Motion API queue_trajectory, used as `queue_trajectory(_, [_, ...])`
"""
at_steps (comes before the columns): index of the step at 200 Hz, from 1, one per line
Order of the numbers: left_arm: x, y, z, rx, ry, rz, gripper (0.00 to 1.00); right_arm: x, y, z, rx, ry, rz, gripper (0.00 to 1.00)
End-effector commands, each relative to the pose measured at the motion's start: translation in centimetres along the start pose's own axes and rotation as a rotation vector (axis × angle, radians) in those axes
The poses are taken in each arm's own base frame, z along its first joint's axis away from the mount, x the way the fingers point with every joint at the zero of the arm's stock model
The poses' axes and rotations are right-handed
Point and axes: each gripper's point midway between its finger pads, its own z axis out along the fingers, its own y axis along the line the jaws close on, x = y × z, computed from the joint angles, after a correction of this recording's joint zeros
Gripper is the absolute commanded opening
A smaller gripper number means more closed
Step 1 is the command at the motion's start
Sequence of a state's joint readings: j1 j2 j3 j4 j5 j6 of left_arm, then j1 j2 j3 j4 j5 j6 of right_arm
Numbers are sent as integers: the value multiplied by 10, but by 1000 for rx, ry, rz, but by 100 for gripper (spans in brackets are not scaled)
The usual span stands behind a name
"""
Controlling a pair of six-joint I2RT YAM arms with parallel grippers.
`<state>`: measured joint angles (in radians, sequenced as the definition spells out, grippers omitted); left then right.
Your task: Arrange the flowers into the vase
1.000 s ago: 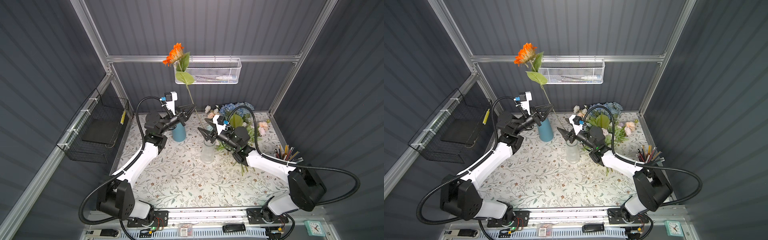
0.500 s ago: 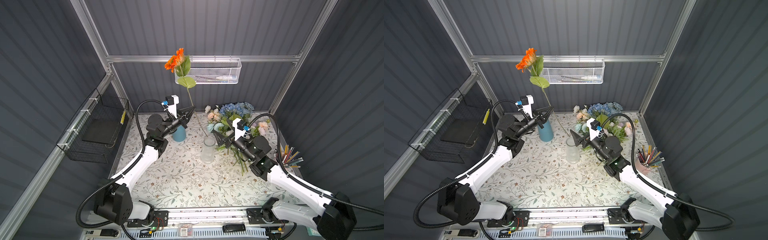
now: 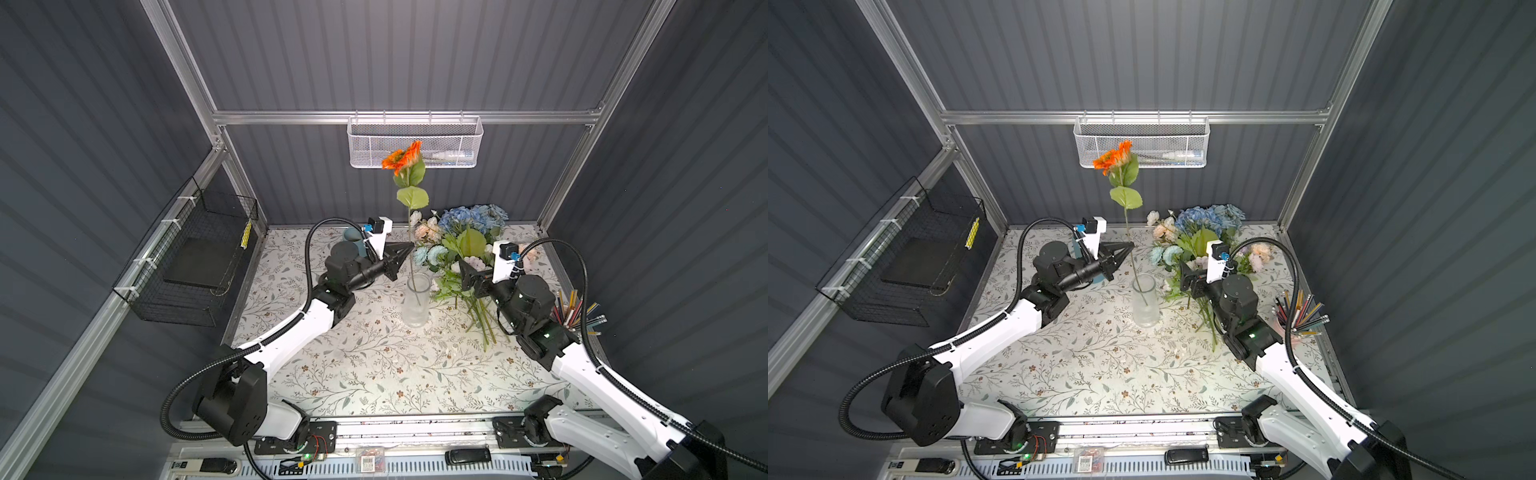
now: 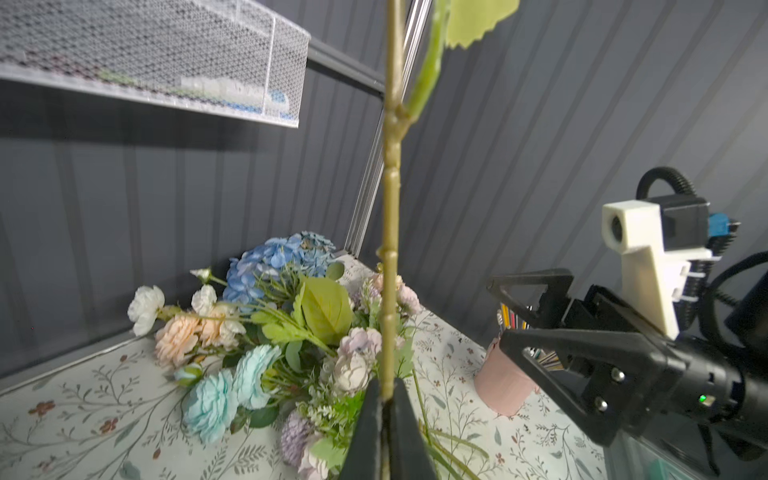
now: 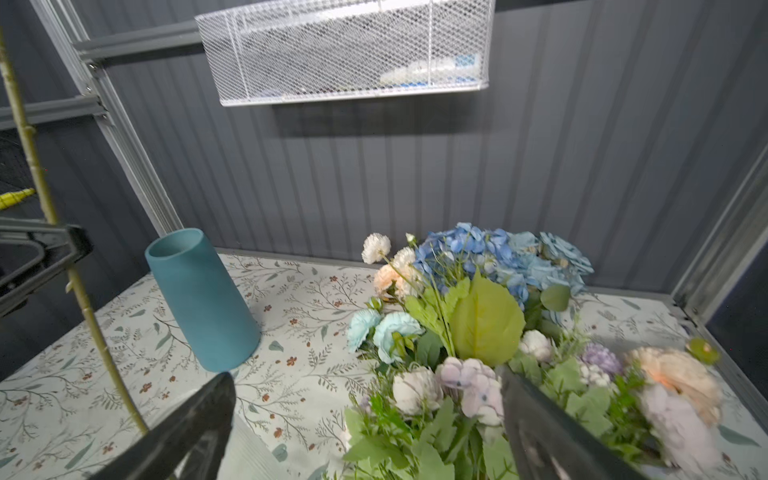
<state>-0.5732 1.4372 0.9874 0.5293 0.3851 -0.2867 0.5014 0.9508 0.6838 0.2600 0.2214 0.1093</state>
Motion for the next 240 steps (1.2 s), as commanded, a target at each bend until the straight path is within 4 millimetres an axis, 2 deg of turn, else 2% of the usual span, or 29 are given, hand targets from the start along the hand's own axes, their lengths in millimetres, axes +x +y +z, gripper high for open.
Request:
queue_trajectory(1, [28,15,3,-78,37,39,0,11,-15,0,83,33,15,99])
queue_trajectory(41, [60,18,6,-108,84,39,0,29,-22,0,117,128,11,99])
queue_trajectory(62, [72,21,8,-113,103,27,1,40,-33,-2,164,173,31,99])
queue_trajectory(86, [80,21,9,-113,120,18,13,52,-51,-5,220,226,114,99])
queue_trajectory(101, [81,21,8,-116,122,12,36,60,-65,-8,262,254,192,98])
queue_trajectory(108, [79,21,7,-120,118,10,45,63,-72,-9,278,262,235,96])
queue_trajectory(138, [72,21,-1,-149,113,3,68,74,-98,-14,345,296,356,91])
queue_trajectory(175, [48,22,-20,-233,87,-3,90,97,-125,-19,393,367,526,74])
queue_trajectory(182, [43,23,-25,-252,75,-3,99,101,-128,-20,395,373,554,71])
queue_trajectory(217, [20,26,-38,-321,68,-1,99,127,-140,-16,393,413,654,62])
queue_trajectory(240, [18,30,-35,-331,77,-10,99,143,-140,-9,367,435,712,57])
